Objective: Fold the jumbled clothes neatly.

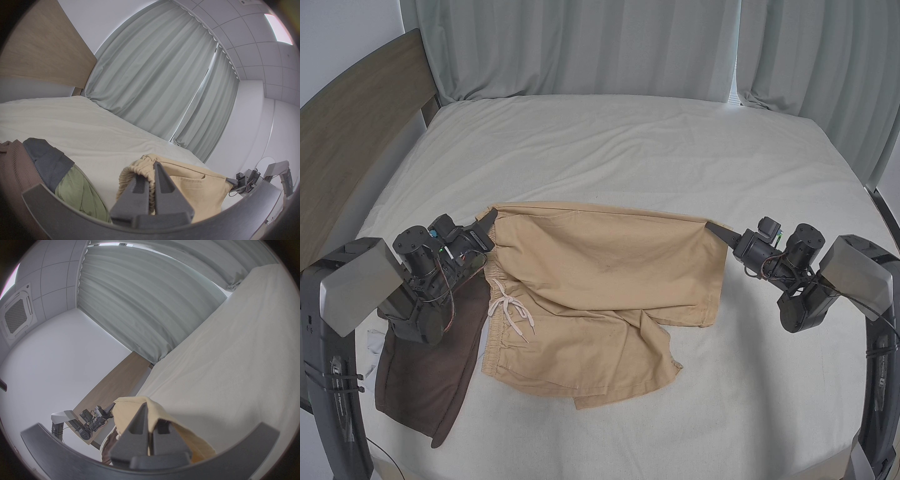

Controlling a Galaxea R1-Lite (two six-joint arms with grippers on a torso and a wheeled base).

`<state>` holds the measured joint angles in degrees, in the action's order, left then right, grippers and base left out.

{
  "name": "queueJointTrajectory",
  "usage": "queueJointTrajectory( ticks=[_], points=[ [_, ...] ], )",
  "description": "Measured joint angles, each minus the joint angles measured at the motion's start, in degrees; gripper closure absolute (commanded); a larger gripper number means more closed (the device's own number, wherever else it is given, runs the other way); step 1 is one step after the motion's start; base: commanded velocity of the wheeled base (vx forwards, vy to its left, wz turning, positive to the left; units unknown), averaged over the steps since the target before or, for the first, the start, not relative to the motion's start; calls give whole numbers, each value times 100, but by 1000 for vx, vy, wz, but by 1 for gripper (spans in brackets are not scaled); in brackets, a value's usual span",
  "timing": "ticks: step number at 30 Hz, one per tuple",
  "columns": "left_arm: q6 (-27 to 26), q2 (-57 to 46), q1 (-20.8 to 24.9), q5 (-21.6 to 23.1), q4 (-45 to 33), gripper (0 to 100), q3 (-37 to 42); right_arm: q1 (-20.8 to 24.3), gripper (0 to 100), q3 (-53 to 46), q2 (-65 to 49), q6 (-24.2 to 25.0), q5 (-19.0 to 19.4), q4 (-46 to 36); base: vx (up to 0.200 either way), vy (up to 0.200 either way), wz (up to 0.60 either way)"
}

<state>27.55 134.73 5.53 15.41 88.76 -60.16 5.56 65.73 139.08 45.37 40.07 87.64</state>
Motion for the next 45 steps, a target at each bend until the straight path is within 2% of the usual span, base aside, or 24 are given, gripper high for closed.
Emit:
queueJointTrajectory(
  ticks=[11, 12, 14, 15, 26, 35, 40, 45],
  points=[
    [157, 199, 24, 2, 0, 100, -274, -52, 100, 414, 201, 28, -2, -191, 0, 0, 0],
    [154, 212, 24, 5, -2, 0, -284, -50, 100, 435, 207, 57, -11, -191, 0, 0, 0],
    [143, 238, 24, 13, 0, 0, -310, -49, 100, 474, 216, 105, -30, -200, 0, 0, 0],
    [140, 251, 24, 22, 2, 0, -323, -49, 0, 500, 218, 116, -39, -200, 0, 0, 0],
    [187, 385, 77, -4, -49, 0, -588, -61, 0, 866, 397, 132, -88, -273, 0, 0, 0],
    [189, 474, 2, -6, -244, 0, -445, 26, 0, 185, 246, 69, -140, 0, 0, 0, 0],
    [184, 433, -52, 16, -222, 0, -15, 69, 0, -262, 63, -90, -143, 39, 0, 0, 0],
    [165, 215, -77, 110, -121, 0, 777, 130, 0, -931, -132, -276, -143, 50, 0, 0, 0]
  ],
)
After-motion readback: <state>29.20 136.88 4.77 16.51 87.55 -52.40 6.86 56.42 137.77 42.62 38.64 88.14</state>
